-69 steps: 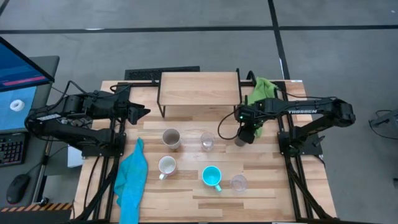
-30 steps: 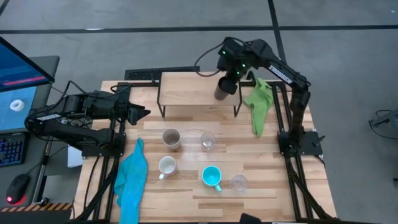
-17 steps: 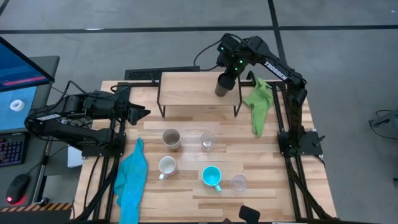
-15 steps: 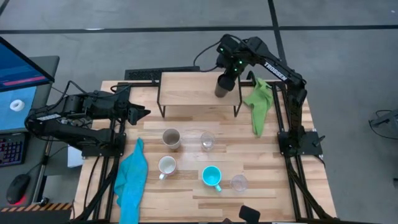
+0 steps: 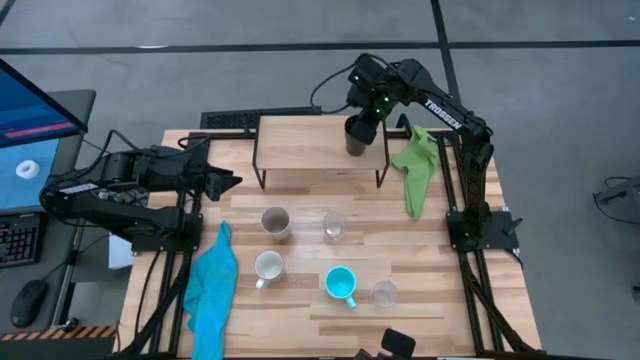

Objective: Stack small to large cups/mugs on shelf
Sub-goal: Put the black cup on the shelf

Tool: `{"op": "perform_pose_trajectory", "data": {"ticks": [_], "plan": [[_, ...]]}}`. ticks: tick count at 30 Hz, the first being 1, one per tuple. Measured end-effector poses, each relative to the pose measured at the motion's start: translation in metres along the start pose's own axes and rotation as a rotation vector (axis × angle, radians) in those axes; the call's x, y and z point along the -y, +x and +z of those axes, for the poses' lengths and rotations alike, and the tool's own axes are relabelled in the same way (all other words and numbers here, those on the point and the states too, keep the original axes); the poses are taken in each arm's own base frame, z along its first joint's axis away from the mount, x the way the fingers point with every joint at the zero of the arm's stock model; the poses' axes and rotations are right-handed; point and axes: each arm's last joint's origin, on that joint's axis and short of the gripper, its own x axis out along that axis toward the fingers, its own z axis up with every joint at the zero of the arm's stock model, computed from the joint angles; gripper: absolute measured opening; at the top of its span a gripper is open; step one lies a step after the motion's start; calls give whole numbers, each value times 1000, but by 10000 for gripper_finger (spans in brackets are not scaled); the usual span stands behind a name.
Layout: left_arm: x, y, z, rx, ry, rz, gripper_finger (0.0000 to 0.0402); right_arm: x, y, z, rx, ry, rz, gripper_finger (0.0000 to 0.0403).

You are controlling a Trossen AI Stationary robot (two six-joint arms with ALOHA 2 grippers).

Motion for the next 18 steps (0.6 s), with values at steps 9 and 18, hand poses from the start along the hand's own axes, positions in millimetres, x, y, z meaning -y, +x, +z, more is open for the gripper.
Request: {"op": "perform_pose_trajectory", "data": {"ticks": [9, 18], "plan": [[6, 0, 5, 55, 17, -55, 261, 1, -1, 6, 66, 2, -14, 171], [6, 0, 6, 62, 25, -62, 261, 1, -40, -1, 230, 15, -43, 173]]}}
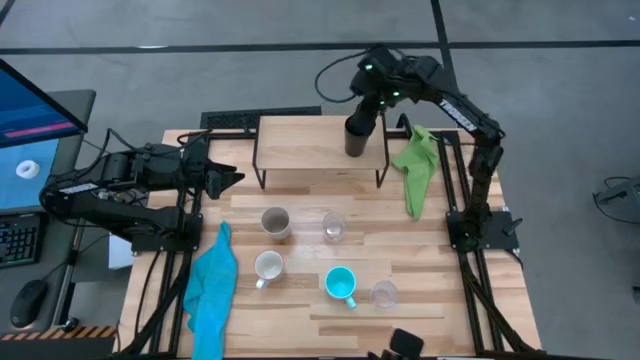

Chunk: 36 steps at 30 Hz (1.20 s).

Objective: Stack small to large cups/mugs on shelf
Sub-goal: Put the black cup on the shelf

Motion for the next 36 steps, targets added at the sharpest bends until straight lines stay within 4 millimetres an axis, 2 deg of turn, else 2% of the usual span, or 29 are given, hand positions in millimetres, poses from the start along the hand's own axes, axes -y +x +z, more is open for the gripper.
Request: {"op": "perform_pose_trajectory", "data": {"ticks": [5, 9, 11, 14, 17, 23, 29, 36], "plan": [[0, 0, 0, 4, 18, -1, 261, -4, -53, -14, 114, 42, 71, 162], [0, 0, 0, 4, 21, 0, 261, -9, -99, -39, 186, 36, 107, 150], [0, 0, 0, 5, 21, 1, 261, -12, -114, -53, 220, 50, 99, 142], [0, 0, 0, 8, 32, 3, 261, -16, -120, -77, 251, 66, 92, 130], [0, 0, 1, 22, 43, 17, 261, -21, -111, -100, 296, 104, 92, 121], [0, 0, 1, 32, 41, 24, 261, -32, -49, -131, 331, 132, 102, 110], [0, 0, 1, 31, 26, 23, 261, -32, 4, -144, 359, 180, 90, 92], [0, 0, 1, 30, 25, 23, 261, -20, 32, -143, 336, 210, 36, 31]]}}
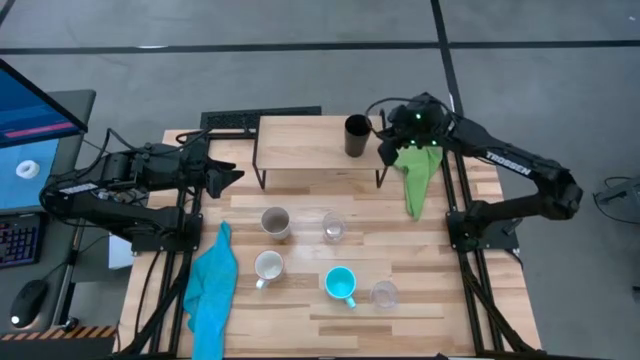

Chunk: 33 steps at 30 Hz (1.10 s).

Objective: Stack small to large cups/mugs on shelf
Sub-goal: Put the black cup on the shelf

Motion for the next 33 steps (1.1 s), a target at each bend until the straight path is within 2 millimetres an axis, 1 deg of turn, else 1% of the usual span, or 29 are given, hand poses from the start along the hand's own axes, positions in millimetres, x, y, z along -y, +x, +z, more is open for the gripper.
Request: {"op": "perform_pose_trajectory", "data": {"ticks": [1, 3, 9, 17, 26, 33], "plan": [[0, 0, 0, 0, 0, 0, 261, 2, 4, -1, -14, 6, -6, 19], [0, 0, 0, 0, 0, 0, 261, 5, 11, -3, -39, 14, -14, 8], [0, 0, 0, 0, 0, 0, 261, 3, 30, -4, -58, 14, -1, 26], [0, 0, 0, 4, 7, 4, 261, -4, 51, -2, -42, 13, 44, 8], [0, 0, 0, 5, 14, 6, 261, -7, 78, 5, 36, 65, 108, 21], [0, 0, 0, 6, 14, 7, 261, -19, 98, 13, 41, 41, 145, 14]]}}
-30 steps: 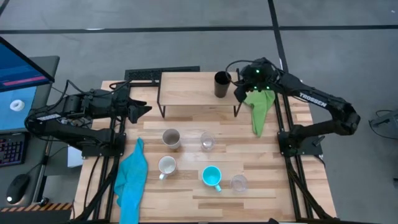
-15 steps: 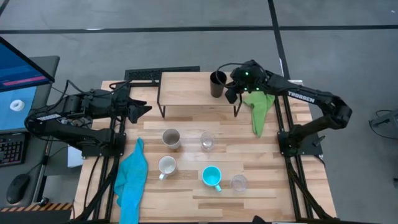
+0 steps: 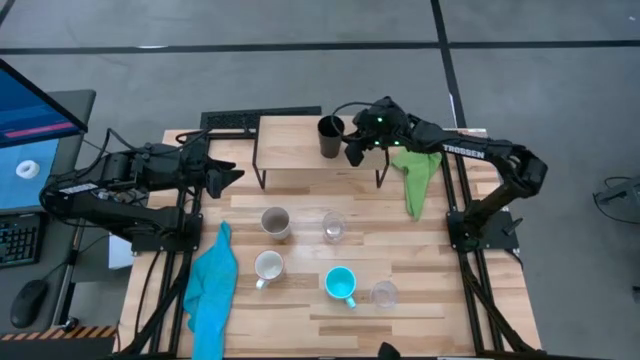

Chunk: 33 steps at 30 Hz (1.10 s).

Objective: Stack small to large cups/mugs on shelf
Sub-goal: Put the black cup on the shelf

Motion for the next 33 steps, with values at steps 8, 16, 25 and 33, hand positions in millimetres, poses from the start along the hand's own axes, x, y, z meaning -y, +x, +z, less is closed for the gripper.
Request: {"op": "perform_pose_trajectory", "data": {"ticks": [8, 16, 25, 33], "plan": [[0, 0, 0, 0, 1, 1, 261, -5, 25, 17, -5, -12, 34, 20], [0, 0, 0, 0, 1, 1, 261, -11, 47, 38, 19, -32, 55, 18], [0, 0, 0, -2, 10, -1, 261, 0, 24, 62, 26, -65, 5, 21], [0, 0, 0, -1, 29, -1, 261, -13, -30, 44, -86, -82, 18, 11]]}}
